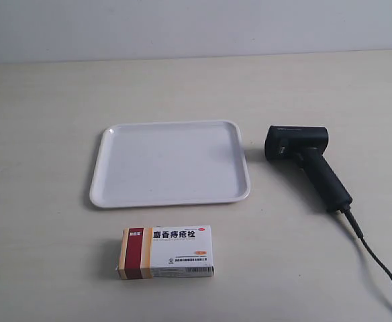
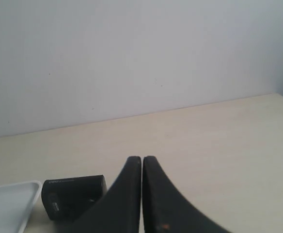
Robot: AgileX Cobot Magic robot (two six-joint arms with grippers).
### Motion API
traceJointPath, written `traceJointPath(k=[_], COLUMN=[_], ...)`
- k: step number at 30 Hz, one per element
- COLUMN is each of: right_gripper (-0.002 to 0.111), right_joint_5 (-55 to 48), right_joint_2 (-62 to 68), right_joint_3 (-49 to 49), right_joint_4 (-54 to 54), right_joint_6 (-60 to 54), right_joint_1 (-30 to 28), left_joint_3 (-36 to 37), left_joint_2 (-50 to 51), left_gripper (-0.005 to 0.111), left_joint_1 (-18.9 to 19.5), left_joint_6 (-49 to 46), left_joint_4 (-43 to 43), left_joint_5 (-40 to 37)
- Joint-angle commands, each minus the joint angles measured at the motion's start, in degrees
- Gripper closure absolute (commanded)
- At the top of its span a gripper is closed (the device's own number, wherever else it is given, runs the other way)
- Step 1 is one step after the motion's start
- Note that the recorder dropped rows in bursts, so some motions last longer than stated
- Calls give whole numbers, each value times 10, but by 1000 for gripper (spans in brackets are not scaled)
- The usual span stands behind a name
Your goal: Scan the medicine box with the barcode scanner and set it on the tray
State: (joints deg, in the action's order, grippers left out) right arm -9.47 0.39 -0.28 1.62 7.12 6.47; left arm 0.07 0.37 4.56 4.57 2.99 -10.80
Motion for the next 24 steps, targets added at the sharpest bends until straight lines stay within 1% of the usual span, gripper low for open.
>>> traceJointPath(k=[1, 3, 4, 5, 6, 7, 8, 10, 11, 12, 13, 14, 15, 16, 18, 19, 21, 24], right_gripper=[106, 106, 106, 106, 106, 106, 106, 106, 106, 106, 106, 106, 106, 106, 106, 106, 106, 106], right_joint_5=[37, 44, 44, 44, 44, 44, 44, 44, 44, 44, 44, 44, 44, 44, 44, 44, 44, 44], right_joint_2=[-4, -4, -4, -4, -4, -4, -4, -4, -4, -4, -4, -4, -4, -4, -4, -4, -4, -4], right_joint_3=[3, 3, 3, 3, 3, 3, 3, 3, 3, 3, 3, 3, 3, 3, 3, 3, 3, 3], right_joint_4=[0, 0, 0, 0, 0, 0, 0, 0, 0, 0, 0, 0, 0, 0, 0, 0, 0, 0], right_joint_6=[6, 24, 32, 35, 35, 35, 35, 35, 35, 35, 35, 35, 35, 35, 35, 35, 35, 35], right_joint_1=[1, 1, 1, 1, 1, 1, 1, 1, 1, 1, 1, 1, 1, 1, 1, 1, 1, 1], left_joint_3=[-1, -1, -1, -1, -12, -38, -69, -138, -167, -186, -202, -209, -209, -209, -213, -223, -257, -300], left_joint_2=[-4, -4, -4, -4, -3, 16, 44, 126, 174, 215, 265, 315, 362, 400, 502, 553, 650, 761], left_gripper=[102, 102, 103, 106, 107, 107, 107, 107, 107, 107, 107, 107, 107, 107, 107, 107, 107, 105], left_joint_1=[0, 0, 0, 0, 0, 0, 0, 0, -4, -10, -24, -46, -79, -120, -213, -250, -330, -403], left_joint_6=[151, 230, 245, 246, 242, 241, 240, 258, 293, 335, 371, 401, 424, 440, 496, 515, 538, 548], left_joint_4=[-44, -41, -30, -10, 12, 30, 49, 108, 155, 203, 250, 295, 344, 389, 515, 554, 627, 681], left_joint_5=[177, 268, 323, 357, 363, 350, 317, 225, 181, 155, 138, 137, 152, 174, 245, 274, 282, 276])
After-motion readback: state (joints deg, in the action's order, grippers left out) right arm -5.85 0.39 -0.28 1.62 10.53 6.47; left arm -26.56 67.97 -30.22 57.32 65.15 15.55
